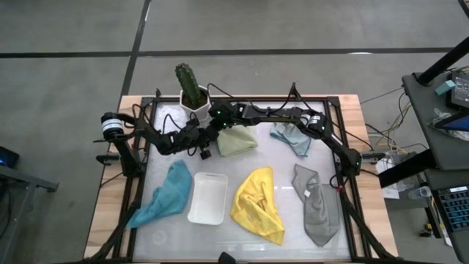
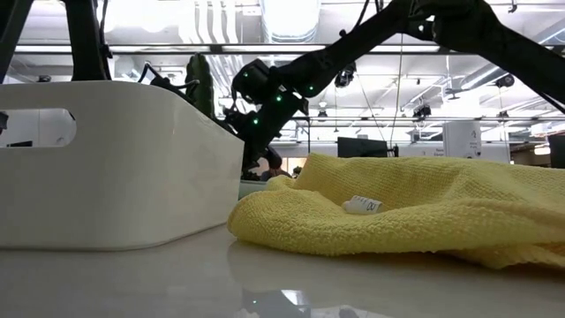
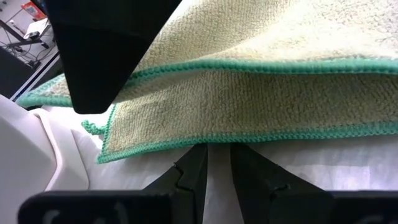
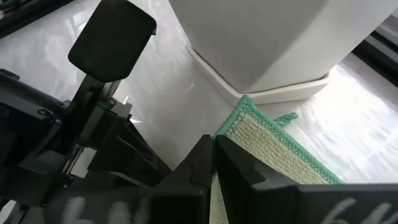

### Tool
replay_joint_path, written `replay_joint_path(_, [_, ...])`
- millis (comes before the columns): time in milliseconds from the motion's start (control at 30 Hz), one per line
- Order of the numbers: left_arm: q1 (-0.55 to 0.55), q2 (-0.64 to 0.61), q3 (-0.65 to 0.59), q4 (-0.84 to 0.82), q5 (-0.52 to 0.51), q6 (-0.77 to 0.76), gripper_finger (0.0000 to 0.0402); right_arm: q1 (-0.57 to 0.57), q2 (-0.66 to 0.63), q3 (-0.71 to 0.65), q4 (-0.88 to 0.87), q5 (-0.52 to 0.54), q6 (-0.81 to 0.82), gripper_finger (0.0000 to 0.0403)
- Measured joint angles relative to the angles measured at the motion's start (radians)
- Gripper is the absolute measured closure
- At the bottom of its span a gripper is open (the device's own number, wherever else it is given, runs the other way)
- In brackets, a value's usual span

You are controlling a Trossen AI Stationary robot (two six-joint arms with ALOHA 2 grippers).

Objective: Fold microfiber towels
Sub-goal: Fold the green microfiber towel

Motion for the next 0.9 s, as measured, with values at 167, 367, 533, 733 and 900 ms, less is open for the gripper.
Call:
replay_joint_path(167, [0.000,0.000,0.000,0.000,0.000,0.002,0.0343,0.000,0.001,0.000,-0.002,-0.004,0.001,0.0381])
replay_joint_path(367, [0.000,0.000,0.000,0.001,0.000,0.001,0.0343,-0.001,0.002,0.000,-0.003,-0.004,0.002,0.0322])
replay_joint_path(533, [0.000,0.000,0.000,0.001,-0.001,0.001,0.0343,-0.004,0.001,0.000,-0.004,-0.004,-0.005,0.0266])
replay_joint_path(733, [-0.001,0.000,0.000,0.002,-0.001,0.003,0.0343,-0.006,-0.024,0.000,-0.019,0.010,-0.039,0.0228])
replay_joint_path(900, [-0.001,0.000,0.003,0.004,-0.001,0.001,0.0343,-0.007,-0.041,-0.004,-0.056,0.016,-0.071,0.0219])
